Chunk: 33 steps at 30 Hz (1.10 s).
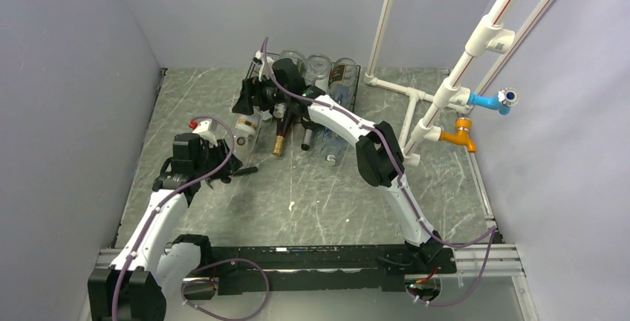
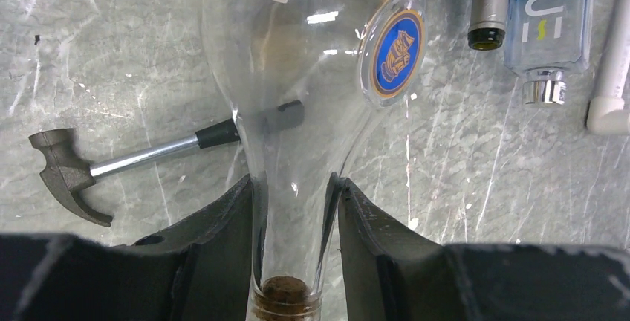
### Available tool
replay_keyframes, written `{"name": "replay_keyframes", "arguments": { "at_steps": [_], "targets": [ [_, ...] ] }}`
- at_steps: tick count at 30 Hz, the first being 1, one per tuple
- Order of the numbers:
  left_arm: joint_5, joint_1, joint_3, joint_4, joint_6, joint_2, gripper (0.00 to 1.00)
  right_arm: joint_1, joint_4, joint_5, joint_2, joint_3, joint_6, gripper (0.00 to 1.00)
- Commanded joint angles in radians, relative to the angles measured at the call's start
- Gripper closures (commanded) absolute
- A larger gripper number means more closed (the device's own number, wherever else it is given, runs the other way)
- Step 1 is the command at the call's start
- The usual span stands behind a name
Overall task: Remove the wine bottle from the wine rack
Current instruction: Pick up the wine bottle from the wine rack.
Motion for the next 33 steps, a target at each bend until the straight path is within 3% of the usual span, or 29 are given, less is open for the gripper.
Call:
{"name": "replay_keyframes", "arguments": {
  "at_steps": [1, 33],
  "targets": [
    [-0.047, 0.009, 0.028, 0.326, -0.048, -0.067, 1.0, 0.132, -0.075, -0.229, -0.097, -0.025, 0.098, 0.14],
    [-0.147, 0.009, 0.013, -0.046, -0.187, -0.291, 1.0, 0.251, -0.108, -0.218, -0.037, -0.025, 0.092, 0.13]
  ]
}}
